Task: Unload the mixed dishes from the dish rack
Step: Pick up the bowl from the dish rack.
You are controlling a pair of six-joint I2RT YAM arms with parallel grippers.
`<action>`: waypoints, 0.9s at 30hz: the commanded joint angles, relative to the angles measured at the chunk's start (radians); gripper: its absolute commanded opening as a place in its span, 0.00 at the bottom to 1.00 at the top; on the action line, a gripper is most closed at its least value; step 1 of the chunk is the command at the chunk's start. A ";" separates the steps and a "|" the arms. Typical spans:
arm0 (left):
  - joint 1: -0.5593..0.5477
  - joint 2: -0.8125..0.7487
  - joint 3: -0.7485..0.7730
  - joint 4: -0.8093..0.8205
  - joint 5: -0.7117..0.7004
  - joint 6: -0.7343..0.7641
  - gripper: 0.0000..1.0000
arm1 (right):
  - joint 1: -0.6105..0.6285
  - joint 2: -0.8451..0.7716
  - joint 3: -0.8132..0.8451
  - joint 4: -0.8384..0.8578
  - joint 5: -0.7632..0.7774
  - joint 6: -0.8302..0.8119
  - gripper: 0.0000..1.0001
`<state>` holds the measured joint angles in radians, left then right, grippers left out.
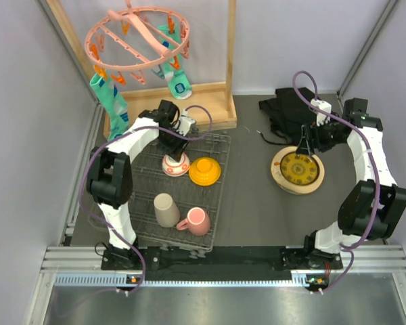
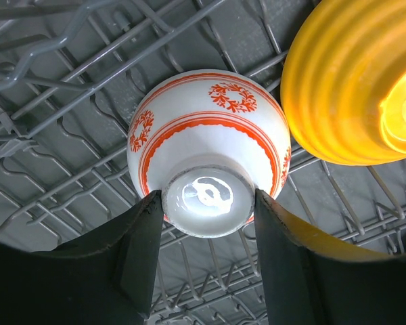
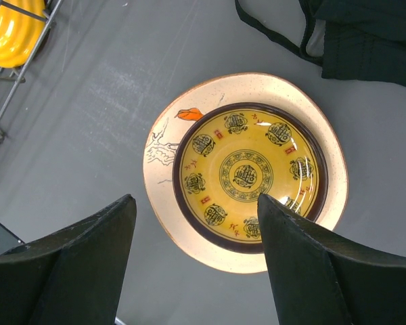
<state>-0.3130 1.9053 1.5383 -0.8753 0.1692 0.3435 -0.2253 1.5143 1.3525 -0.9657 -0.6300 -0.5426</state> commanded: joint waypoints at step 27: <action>0.005 -0.087 0.089 -0.044 0.038 -0.018 0.00 | 0.003 -0.005 -0.010 0.024 -0.039 -0.010 0.72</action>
<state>-0.3103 1.9022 1.5692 -0.9127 0.1909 0.3355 -0.2253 1.5150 1.3350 -0.9604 -0.6376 -0.5457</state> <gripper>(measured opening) 0.567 0.720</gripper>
